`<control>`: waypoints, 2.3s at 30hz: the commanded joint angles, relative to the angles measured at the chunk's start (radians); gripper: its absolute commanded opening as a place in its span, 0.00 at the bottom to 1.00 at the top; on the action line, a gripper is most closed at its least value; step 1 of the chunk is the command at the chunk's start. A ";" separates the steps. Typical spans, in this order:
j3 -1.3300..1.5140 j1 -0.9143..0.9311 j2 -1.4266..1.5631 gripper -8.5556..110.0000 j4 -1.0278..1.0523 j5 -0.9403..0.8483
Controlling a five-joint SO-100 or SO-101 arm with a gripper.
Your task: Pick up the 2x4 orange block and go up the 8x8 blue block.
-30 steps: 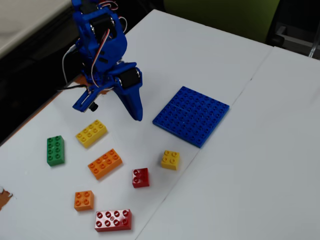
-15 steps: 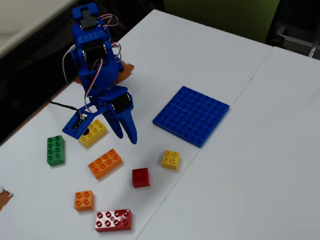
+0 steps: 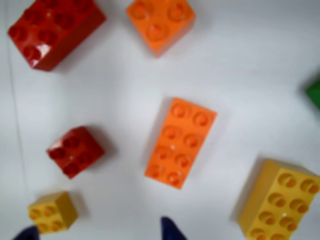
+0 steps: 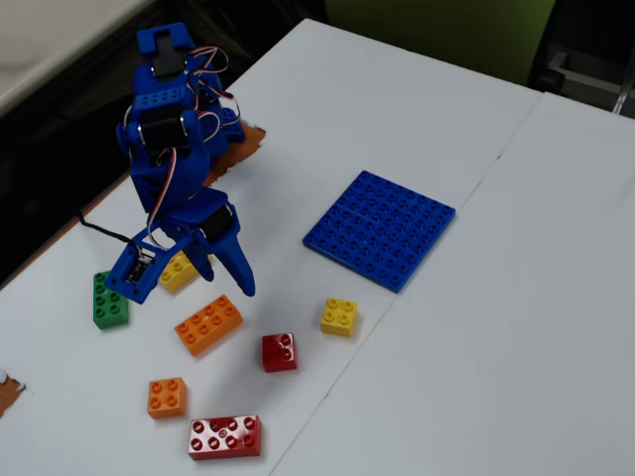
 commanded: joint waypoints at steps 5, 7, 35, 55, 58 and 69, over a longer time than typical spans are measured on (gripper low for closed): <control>-0.138 0.044 -0.048 0.32 0.078 -0.026; -0.140 0.051 -0.058 0.33 0.080 -0.026; -0.241 0.048 -0.268 0.40 0.084 0.057; -0.255 0.114 -0.347 0.50 0.204 -0.038; -0.295 0.124 -0.374 0.45 0.190 -0.087; -0.328 0.121 -0.411 0.46 0.052 0.025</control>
